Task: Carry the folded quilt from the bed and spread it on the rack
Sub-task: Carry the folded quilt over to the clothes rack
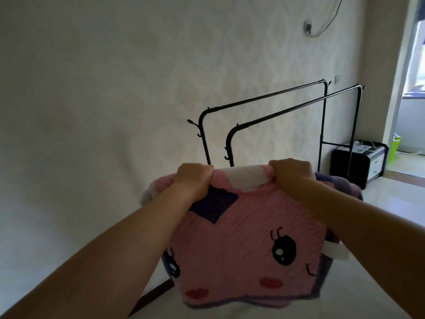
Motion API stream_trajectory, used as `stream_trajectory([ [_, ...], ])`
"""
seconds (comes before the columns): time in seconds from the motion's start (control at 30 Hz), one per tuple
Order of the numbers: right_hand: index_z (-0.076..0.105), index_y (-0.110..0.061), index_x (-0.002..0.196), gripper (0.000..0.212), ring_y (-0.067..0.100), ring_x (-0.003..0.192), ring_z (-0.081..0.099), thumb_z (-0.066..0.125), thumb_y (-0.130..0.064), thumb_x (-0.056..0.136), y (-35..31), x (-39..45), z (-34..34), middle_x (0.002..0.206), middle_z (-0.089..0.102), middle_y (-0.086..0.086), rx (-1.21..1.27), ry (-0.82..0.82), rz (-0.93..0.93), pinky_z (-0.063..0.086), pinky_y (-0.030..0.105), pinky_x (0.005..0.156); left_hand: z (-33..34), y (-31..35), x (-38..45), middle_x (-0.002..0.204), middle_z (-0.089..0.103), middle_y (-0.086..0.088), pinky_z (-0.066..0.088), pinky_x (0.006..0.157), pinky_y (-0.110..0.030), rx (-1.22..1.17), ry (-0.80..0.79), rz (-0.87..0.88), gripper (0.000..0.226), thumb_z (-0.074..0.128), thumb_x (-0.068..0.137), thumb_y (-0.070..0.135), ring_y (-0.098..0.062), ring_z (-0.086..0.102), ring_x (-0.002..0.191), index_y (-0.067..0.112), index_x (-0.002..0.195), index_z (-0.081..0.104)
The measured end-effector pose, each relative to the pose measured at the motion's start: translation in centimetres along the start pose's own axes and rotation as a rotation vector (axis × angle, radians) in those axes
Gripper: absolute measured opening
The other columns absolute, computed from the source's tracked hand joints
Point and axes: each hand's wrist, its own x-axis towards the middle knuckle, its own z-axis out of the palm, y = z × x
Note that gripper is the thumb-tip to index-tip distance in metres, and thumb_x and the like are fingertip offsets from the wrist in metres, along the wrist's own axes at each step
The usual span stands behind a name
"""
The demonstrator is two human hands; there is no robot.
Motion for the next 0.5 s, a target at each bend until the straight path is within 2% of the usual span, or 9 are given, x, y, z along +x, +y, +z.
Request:
stream_trajectory([
  [0.17, 0.056, -0.026, 0.103, 0.013, 0.021, 0.09, 0.064, 0.046, -0.026, 0.094, 2.1, 3.8, 1.0, 0.097, 0.064, 0.0, -0.016, 0.05, 0.057, 0.044, 0.037, 0.073, 1.7, -0.2, 5.1, 0.094, 0.067, -0.004, 0.041, 0.06, -0.031, -0.012, 0.06, 0.062, 0.029, 0.05, 0.081, 0.016, -0.026, 0.064, 0.079, 0.016, 0.11, 0.054],
  [0.3, 0.056, -0.024, 0.103, 0.014, 0.021, 0.089, 0.064, 0.046, -0.023, 0.093, 4.3, 7.5, 1.8, 0.096, 0.064, -0.001, -0.034, 0.083, 0.091, 0.04, 0.035, 0.068, 3.1, 0.2, 9.3, 0.094, 0.067, -0.005, 0.037, 0.058, -0.031, -0.013, 0.09, 0.081, 0.029, 0.05, 0.081, 0.015, -0.026, 0.063, 0.079, 0.015, 0.11, 0.052],
  [0.5, 0.058, -0.023, 0.102, 0.016, 0.022, 0.087, 0.065, 0.046, -0.02, 0.092, 11.7, 13.7, 4.7, 0.095, 0.065, 0.0, -0.071, 0.138, 0.154, 0.039, 0.035, 0.067, 4.4, 3.9, 19.4, 0.089, 0.066, -0.006, 0.035, 0.057, -0.032, -0.009, 0.148, 0.155, 0.023, 0.048, 0.081, 0.013, -0.026, 0.061, 0.073, 0.013, 0.104, 0.053],
])
